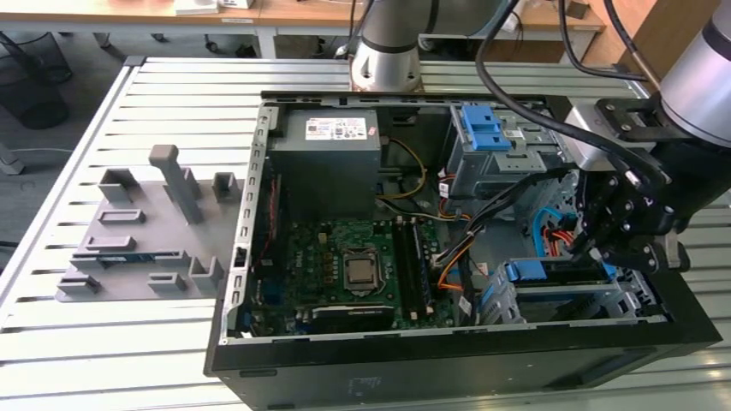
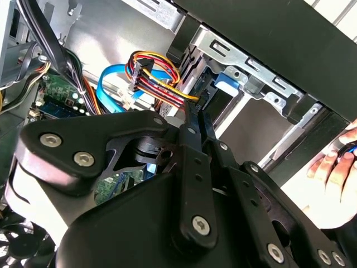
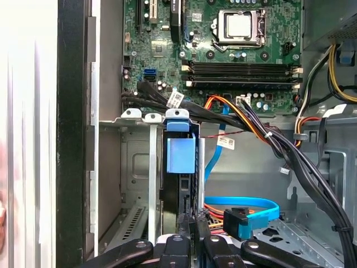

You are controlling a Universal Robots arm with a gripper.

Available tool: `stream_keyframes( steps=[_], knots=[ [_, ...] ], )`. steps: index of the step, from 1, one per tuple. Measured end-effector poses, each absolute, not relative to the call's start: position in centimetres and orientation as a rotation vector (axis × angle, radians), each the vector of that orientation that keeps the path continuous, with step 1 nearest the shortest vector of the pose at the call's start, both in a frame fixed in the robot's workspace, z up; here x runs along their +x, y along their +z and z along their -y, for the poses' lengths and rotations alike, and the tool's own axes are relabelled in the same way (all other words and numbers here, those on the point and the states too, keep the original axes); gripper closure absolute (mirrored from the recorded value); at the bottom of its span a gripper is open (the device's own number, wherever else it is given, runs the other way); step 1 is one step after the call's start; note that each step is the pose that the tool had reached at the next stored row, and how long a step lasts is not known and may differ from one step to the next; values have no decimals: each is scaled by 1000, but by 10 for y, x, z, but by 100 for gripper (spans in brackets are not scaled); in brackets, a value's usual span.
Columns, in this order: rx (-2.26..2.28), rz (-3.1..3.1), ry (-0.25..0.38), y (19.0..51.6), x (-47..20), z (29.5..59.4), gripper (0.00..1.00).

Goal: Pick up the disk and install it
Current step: 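Insert the first disk wire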

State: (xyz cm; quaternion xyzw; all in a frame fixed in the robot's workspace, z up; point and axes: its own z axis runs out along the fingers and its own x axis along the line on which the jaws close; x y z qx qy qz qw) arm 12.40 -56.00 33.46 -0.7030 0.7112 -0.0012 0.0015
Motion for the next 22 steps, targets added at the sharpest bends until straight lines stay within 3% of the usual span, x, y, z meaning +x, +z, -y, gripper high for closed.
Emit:
stream_keyframes(
  steps=[19, 21, 22],
  knots=[
    [-2207, -2232, -4, 330, 124, 560, 84],
    [-2206, -2232, -3, 329, 124, 560, 83],
    [-2206, -2232, -4, 330, 124, 560, 76]
  ],
)
